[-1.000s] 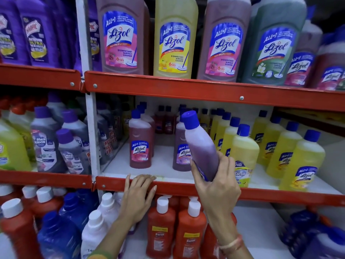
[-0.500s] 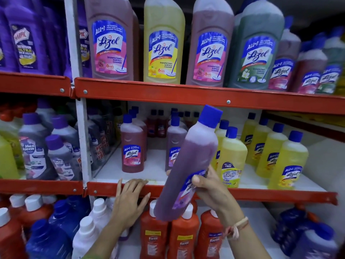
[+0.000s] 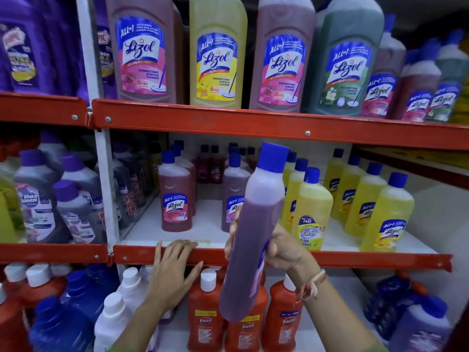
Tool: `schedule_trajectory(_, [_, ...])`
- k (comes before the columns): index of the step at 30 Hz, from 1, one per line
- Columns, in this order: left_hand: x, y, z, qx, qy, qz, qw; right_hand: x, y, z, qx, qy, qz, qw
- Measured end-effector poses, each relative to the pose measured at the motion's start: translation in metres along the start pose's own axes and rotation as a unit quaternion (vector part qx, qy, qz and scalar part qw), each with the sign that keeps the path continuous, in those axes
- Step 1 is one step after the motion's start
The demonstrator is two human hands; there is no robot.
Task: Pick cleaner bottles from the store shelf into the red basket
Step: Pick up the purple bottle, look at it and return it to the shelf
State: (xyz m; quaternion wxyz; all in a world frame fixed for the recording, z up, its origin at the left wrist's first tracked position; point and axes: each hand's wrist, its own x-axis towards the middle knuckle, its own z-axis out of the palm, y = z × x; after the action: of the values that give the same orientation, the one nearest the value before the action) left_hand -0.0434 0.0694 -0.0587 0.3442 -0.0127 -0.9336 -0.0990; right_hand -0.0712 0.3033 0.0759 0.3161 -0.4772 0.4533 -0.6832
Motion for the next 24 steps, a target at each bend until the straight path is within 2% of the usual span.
schedule_trajectory(4, [-0.001, 0.001, -0.001, -0.001, -0.001, 0.002, 1.000, 0.005, -0.002, -0.007, -0.039, 0.095, 0.008, 0.995])
schedule_trajectory(8, [-0.002, 0.000, -0.002, -0.005, -0.005, 0.006, 1.000, 0.013, -0.002, -0.008, -0.091, 0.165, -0.035, 0.982])
schedule_trajectory(13, [-0.001, 0.002, -0.001, -0.015, 0.006, 0.002, 1.000, 0.026, 0.008, -0.018, -0.133, 0.288, -0.045, 0.947])
schedule_trajectory(18, [-0.001, 0.000, 0.000, -0.012, 0.009, 0.005, 1.000, 0.035, 0.018, -0.039, -0.121, 0.354, -0.036, 0.927])
schedule_trajectory(24, [0.000, 0.001, 0.000, -0.016, 0.012, 0.004, 1.000, 0.036, 0.027, -0.057, -0.117, 0.386, -0.010, 0.915])
